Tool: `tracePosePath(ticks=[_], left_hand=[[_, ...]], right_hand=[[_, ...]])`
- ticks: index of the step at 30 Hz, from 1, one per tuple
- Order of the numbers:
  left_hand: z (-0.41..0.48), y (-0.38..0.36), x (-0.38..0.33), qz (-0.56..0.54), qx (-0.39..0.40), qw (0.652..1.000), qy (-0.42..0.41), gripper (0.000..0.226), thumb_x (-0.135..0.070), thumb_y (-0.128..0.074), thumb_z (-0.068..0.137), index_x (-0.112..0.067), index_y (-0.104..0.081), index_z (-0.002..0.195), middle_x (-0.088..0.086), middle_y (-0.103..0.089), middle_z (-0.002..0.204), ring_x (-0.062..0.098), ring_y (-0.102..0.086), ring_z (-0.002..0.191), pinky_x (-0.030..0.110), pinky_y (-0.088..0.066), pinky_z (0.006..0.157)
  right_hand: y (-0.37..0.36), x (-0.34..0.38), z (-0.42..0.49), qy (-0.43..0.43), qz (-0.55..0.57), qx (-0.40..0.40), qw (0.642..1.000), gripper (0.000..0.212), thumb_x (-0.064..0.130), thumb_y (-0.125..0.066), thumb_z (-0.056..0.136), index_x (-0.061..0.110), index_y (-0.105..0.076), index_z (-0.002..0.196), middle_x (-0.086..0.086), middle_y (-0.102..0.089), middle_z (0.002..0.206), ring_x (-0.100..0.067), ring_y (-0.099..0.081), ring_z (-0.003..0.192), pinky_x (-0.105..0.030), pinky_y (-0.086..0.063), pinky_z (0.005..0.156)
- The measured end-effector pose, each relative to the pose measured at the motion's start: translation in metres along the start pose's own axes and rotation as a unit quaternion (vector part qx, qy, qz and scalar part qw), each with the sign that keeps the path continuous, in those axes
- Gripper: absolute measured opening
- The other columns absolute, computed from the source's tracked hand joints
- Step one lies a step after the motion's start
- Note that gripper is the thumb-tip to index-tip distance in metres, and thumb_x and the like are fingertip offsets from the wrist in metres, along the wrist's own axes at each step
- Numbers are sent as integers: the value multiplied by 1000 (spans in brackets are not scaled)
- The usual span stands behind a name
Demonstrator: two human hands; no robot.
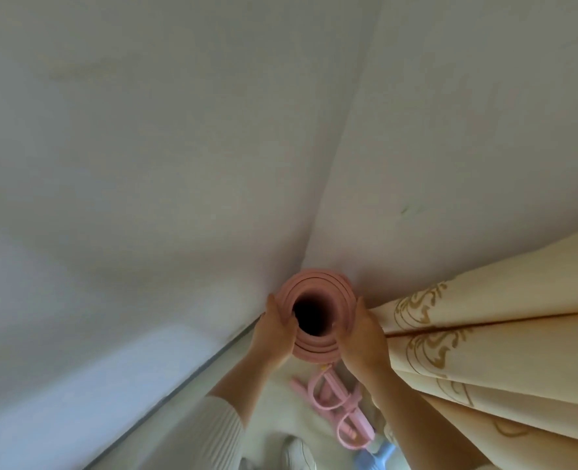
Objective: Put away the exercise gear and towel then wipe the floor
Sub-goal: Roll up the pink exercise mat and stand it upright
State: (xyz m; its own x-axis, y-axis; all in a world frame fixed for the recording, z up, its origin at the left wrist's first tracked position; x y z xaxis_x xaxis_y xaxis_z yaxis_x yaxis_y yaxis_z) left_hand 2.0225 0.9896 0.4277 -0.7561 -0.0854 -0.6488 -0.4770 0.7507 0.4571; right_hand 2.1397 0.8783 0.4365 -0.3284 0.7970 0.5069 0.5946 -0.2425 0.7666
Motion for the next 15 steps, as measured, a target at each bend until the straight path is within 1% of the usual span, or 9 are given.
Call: tracePosePath(ticks=[1, 3, 5, 7, 8, 9, 11, 13, 15], left_hand=[[-4, 2, -4, -5, 3, 1000, 9, 66, -41, -43, 98, -14, -14, 151, 8, -46, 144, 29, -51, 125, 38, -42, 103], [-11, 7, -9, -3, -18, 1000, 3, 53, -40, -41, 99, -15, -28, 144, 6, -53, 138, 26, -55, 117, 35, -43, 95], [-24, 9, -13, -16, -28, 999, -6, 41, -35, -43, 99, -18, -38, 135, 4, -59, 130, 22, -59, 108, 30, -44, 87], [-40, 9, -15, -39, -19, 999, -4, 45, -31, -45, 99, -22, -36, 142, 2, -55, 137, 22, -54, 121, 30, -42, 93], [-48, 10, -15, -43, -14, 999, 0, 48, -27, -45, 99, -22, -33, 145, 1, -52, 140, 22, -50, 127, 30, -41, 96], [-56, 10, -15, -43, -12, 999, 3, 49, -22, -45, 99, -23, -32, 147, 1, -50, 142, 22, -47, 129, 29, -40, 98], [-71, 11, -15, -33, -5, 999, 11, 52, -16, -44, 98, -22, -31, 148, 1, -45, 146, 21, -44, 133, 28, -37, 102], [-90, 15, -11, -26, -5, 999, 23, 54, -19, -43, 97, -22, -30, 149, 1, -39, 151, 20, -41, 135, 31, -35, 109], [-111, 24, -7, -21, -23, 999, 28, 53, -20, -43, 97, -20, -32, 149, 1, -40, 150, 19, -41, 135, 29, -34, 107]], right_hand=[[2, 1, 0, -4, -8, 4, 1000, 53, 35, -51, 92, 8, -37, 136, -13, -56, 126, -28, -60, 107, -36, -53, 81], [8, 7, -5, 16, -18, 2, 1000, 61, 34, -53, 91, 8, -30, 142, -15, -46, 138, -29, -52, 120, -40, -52, 91], [14, 14, -13, 66, -24, 5, 998, 72, 27, -56, 90, 17, -18, 150, -8, -35, 148, -24, -50, 121, -36, -54, 89], [19, 20, -22, 93, -28, 33, 995, 86, 21, -62, 87, 24, -6, 152, -1, -20, 157, -20, -56, 114, -30, -55, 83], [20, 22, -26, 97, -34, 50, 993, 88, 21, -63, 87, 24, -4, 152, -2, -19, 157, -21, -58, 111, -31, -56, 83], [23, 25, -31, 93, -43, 64, 993, 85, 23, -62, 88, 23, -7, 152, -4, -26, 155, -22, -58, 112, -34, -55, 85], [30, 34, -40, 85, -64, 94, 990, 72, 27, -59, 91, 15, -20, 149, -5, -36, 150, -22, -52, 123, -35, -50, 97], [37, 44, -51, 82, -87, 130, 984, 65, 27, -55, 94, 12, -24, 149, -5, -32, 153, -21, -38, 136, -32, -38, 106], [45, 54, -64, 96, -100, 148, 979, 63, 27, -53, 95, 11, -24, 149, -5, -30, 154, -21, -33, 140, -30, -34, 108]])
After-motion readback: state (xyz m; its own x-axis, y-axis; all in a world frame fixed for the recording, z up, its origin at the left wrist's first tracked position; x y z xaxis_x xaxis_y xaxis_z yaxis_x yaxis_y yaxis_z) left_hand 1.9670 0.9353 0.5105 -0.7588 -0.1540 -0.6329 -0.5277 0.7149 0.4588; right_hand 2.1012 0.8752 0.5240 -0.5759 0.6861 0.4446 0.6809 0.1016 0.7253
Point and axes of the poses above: each hand's wrist, its own z-axis towards the middle knuckle, its own y-axis out of the back of the hand, x = y × z, the point moved 1 cm from there along z, towards the middle knuckle
